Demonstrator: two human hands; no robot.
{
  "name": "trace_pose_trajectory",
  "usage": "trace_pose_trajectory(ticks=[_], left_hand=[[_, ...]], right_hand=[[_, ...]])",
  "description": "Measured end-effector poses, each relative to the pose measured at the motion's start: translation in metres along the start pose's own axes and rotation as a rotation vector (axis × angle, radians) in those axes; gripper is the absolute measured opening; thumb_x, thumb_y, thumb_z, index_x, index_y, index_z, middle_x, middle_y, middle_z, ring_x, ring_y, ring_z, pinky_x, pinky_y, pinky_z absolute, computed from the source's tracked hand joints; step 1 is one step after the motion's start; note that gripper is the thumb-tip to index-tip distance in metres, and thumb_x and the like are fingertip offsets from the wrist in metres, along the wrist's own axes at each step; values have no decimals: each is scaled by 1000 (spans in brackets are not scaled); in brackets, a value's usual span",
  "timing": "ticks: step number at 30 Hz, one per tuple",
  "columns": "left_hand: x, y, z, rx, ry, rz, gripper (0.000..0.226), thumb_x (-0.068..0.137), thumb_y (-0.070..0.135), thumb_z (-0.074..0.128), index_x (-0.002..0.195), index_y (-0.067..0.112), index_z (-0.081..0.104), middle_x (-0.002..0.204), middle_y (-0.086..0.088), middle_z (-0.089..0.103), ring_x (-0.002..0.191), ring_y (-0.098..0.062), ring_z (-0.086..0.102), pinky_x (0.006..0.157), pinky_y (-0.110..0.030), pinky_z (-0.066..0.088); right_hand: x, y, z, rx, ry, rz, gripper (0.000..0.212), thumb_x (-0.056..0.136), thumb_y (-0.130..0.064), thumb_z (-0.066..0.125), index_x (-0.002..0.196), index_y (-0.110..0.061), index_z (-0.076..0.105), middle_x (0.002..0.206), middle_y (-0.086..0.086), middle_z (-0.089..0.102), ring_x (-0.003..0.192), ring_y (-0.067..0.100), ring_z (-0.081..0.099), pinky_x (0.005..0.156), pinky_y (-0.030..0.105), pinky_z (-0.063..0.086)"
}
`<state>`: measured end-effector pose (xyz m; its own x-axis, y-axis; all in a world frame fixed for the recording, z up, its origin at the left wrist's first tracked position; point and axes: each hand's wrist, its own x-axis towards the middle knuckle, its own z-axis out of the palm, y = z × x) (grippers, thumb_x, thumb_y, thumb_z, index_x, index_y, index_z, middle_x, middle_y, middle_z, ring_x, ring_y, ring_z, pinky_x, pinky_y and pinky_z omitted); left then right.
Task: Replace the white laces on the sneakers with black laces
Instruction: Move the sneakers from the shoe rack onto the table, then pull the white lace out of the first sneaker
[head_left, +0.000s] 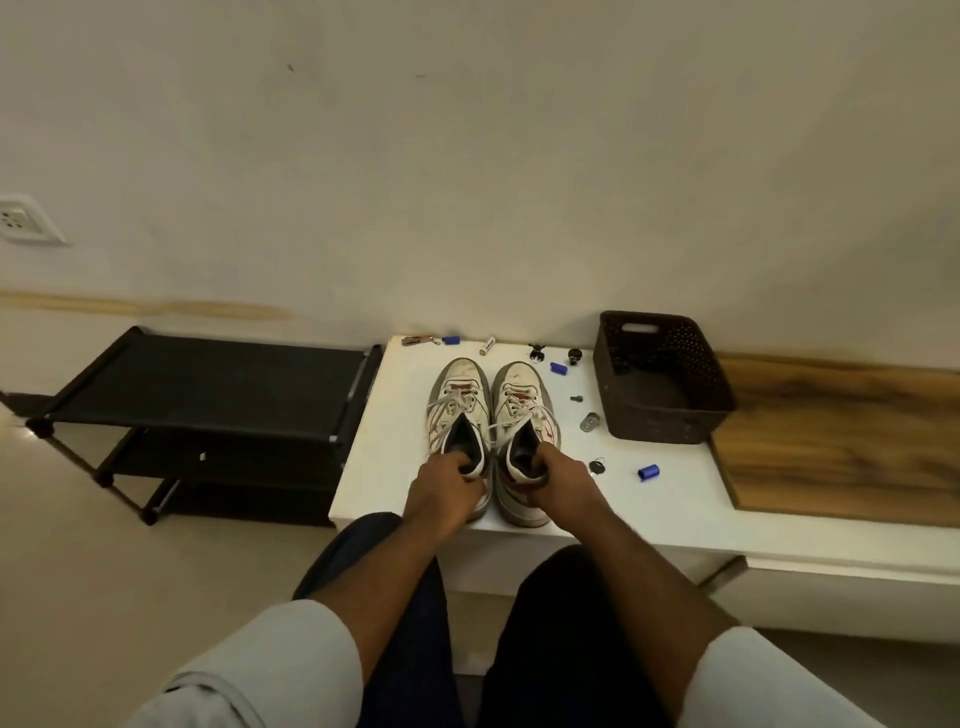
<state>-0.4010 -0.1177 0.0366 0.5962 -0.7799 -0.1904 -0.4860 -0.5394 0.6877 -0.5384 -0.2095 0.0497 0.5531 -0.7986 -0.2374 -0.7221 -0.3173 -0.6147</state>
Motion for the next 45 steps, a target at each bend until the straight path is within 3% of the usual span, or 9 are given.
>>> trace_pose_trajectory(ticks=[3, 6, 10, 15, 19, 24, 30, 40, 45], left_hand=[[4, -4, -1, -71, 115, 41, 32, 82, 41, 69, 107, 21, 69, 119, -1, 53, 105, -23, 56, 85, -32, 47], [16, -2, -8, -299, 284, 4, 21, 87, 28, 67, 104, 17, 68, 108, 2, 63, 97, -15, 59, 80, -26, 47], [51, -1, -11, -424, 171, -143, 11, 91, 23, 62, 98, 19, 69, 100, -1, 70, 91, -18, 65, 80, -29, 55], [89, -7, -14, -505, 179, -146, 9, 87, 27, 68, 89, 19, 66, 91, 6, 68, 86, -11, 63, 73, -23, 52], [96, -7, -15, -565, 112, -111, 14, 85, 28, 72, 98, 25, 69, 97, 12, 67, 95, -7, 63, 79, -18, 50], [100, -8, -13, -565, 138, -53, 26, 87, 17, 70, 113, 19, 72, 111, 3, 71, 105, -13, 65, 92, -30, 54], [96, -12, -16, -418, 236, -27, 15, 90, 15, 66, 101, 15, 75, 100, 1, 73, 95, -13, 66, 85, -23, 52], [111, -12, -18, -654, -4, -48, 27, 88, 19, 69, 114, 20, 71, 114, 6, 69, 111, -14, 63, 98, -34, 51], [111, -1, -12, -654, 199, -81, 17, 84, 22, 73, 100, 15, 76, 100, -1, 73, 97, -17, 68, 87, -34, 57]], right_hand=[[-2, -15, 0, 52, 166, -82, 36, 75, -18, 76, 108, -16, 62, 105, -1, 64, 94, 17, 57, 78, 23, 41], [-2, -41, 3, 297, 360, -110, 17, 85, -12, 67, 102, -16, 68, 95, -9, 63, 88, 7, 57, 78, 10, 42], [21, -57, 28, 542, 202, -37, 17, 90, -8, 60, 103, -15, 69, 101, -5, 69, 97, 10, 64, 87, 20, 52], [76, -43, 22, 274, 326, -66, 22, 91, -12, 60, 111, -13, 70, 113, -1, 67, 108, 12, 57, 92, 18, 38], [101, -42, 24, 281, 241, -85, 21, 90, -13, 63, 109, -15, 71, 107, -4, 70, 103, 9, 61, 91, 20, 43], [104, -46, 34, 580, 50, -62, 23, 90, -8, 63, 109, -16, 71, 103, -3, 72, 97, 7, 67, 87, 27, 54], [105, -52, 39, 542, 96, -42, 22, 83, -3, 69, 98, -20, 68, 99, -5, 69, 93, 6, 65, 87, 28, 55], [110, -48, 41, 752, 56, -13, 20, 86, -7, 66, 100, -19, 74, 93, 0, 74, 90, 15, 70, 85, 37, 57], [112, -44, 39, 678, 46, -50, 23, 89, -11, 64, 108, -22, 72, 99, -5, 73, 95, 10, 68, 90, 38, 55]])
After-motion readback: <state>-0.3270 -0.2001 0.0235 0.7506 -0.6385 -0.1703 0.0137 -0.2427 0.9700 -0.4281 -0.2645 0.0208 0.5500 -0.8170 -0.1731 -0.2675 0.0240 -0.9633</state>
